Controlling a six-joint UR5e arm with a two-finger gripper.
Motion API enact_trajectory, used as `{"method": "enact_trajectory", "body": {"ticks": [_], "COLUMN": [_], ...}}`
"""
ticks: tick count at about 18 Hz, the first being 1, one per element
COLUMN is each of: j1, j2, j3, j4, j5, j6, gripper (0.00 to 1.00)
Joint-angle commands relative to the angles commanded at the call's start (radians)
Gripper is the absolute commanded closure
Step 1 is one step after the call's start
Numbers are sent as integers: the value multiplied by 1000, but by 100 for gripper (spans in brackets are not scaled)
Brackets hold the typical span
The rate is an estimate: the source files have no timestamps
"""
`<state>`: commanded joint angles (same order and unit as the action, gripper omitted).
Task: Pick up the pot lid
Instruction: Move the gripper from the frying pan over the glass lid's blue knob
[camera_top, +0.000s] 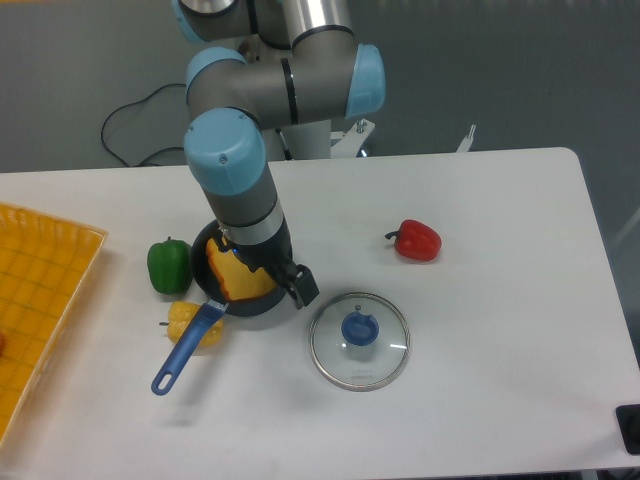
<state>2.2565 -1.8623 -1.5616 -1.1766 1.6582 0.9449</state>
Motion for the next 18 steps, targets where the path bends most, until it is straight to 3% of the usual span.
{"method": "enact_trajectory", "body": {"ticks": [6, 11, 18], "j1": [14, 32, 60], "j2": [2, 0, -38], "j3": [2, -54, -58], "j4": [5, 132, 140], "j5": [-29, -86, -92], "j6": [-9, -60, -112], "gripper": [0, 0, 0]}}
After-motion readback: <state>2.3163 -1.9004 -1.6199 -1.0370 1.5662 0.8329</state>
